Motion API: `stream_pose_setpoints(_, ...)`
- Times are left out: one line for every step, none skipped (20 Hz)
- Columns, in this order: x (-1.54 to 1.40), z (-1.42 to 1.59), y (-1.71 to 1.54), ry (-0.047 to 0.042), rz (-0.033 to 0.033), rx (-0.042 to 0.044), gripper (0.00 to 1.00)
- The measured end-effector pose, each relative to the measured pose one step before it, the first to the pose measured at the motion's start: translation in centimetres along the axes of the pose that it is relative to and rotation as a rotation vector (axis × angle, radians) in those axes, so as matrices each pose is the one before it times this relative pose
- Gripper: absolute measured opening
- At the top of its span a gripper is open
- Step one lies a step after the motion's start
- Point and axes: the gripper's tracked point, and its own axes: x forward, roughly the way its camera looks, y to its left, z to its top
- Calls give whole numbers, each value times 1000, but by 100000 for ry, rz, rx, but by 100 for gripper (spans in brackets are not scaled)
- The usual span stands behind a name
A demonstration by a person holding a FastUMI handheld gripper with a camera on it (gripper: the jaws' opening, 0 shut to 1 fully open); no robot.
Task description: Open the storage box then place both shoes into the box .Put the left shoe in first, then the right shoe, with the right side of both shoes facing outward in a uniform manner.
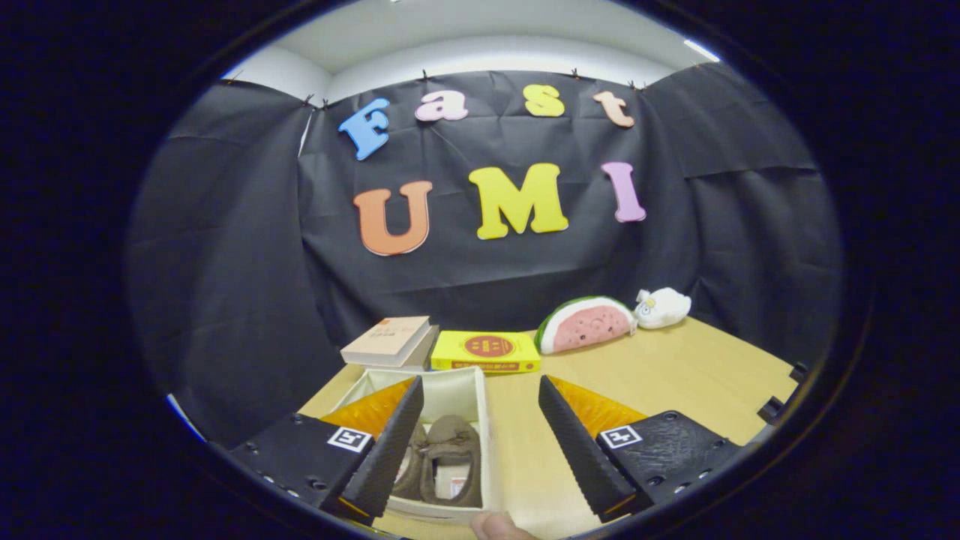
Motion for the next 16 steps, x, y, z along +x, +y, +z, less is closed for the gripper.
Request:
stream_pose_setpoints(-465,474,-782,-1899,-962,-1606,94)
stream_pose_setpoints(-406,515,-992,-1842,-1599,-1016,95)
stream_pose_setpoints(-524,565,-779,-1704,-1092,-873,95)
stream_pose_setpoints(-289,630,-869,-2268,-977,-1136,95)
stream_pose_setpoints(-309,549,-998,-1330,-1057,-1305,95)
stream_pose_setpoints(-102,1321,-698,-2366,-749,-906,95)
stream_pose_setpoints(47,718,-791,-1740,-94,-1285,94)
stream_pose_setpoints(121,105,-1300,244,-1623,-1219,94)
stream_pose_setpoints(-65,-127,-821,795,-450,-303,94)
stream_pose_setpoints(75,35,-554,374,453,1234,94)
stream_pose_setpoints(-103,396,-698,-1175,-285,1112,95)
stream_pose_setpoints(-101,610,-1052,-1509,-746,759,95)
stream_pose_setpoints(-302,307,-650,-494,103,1284,94)
stream_pose_setpoints(-250,126,-175,-229,903,1632,94)
stream_pose_setpoints(-328,305,-427,-213,95,775,94)
stream_pose_setpoints(-534,-14,-916,-223,-403,-358,94)
